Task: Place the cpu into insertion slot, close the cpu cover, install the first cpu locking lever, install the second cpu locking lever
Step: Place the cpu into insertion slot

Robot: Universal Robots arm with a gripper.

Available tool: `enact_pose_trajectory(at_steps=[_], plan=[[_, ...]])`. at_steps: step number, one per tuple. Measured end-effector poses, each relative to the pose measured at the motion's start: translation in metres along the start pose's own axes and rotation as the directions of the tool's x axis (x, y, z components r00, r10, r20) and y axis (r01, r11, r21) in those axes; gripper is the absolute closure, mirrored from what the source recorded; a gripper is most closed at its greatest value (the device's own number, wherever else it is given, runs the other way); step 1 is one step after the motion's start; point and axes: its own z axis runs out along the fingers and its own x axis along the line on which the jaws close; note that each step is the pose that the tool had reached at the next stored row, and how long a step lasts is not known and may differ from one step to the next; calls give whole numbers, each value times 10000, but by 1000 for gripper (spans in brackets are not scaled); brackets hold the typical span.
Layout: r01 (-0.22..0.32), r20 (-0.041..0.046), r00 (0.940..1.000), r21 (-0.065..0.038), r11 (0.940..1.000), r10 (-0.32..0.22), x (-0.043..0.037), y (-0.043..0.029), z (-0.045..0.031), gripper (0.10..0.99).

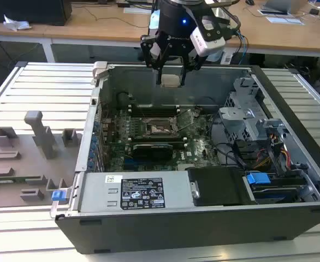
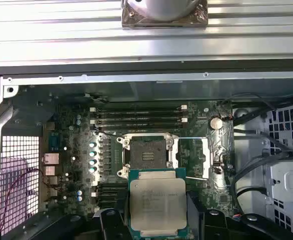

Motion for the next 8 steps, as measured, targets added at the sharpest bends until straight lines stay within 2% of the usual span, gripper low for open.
enact_pose_trajectory(at_steps=[8], plan=[[1,1,10000,9,10000,-1,-2,-7,82,541]])
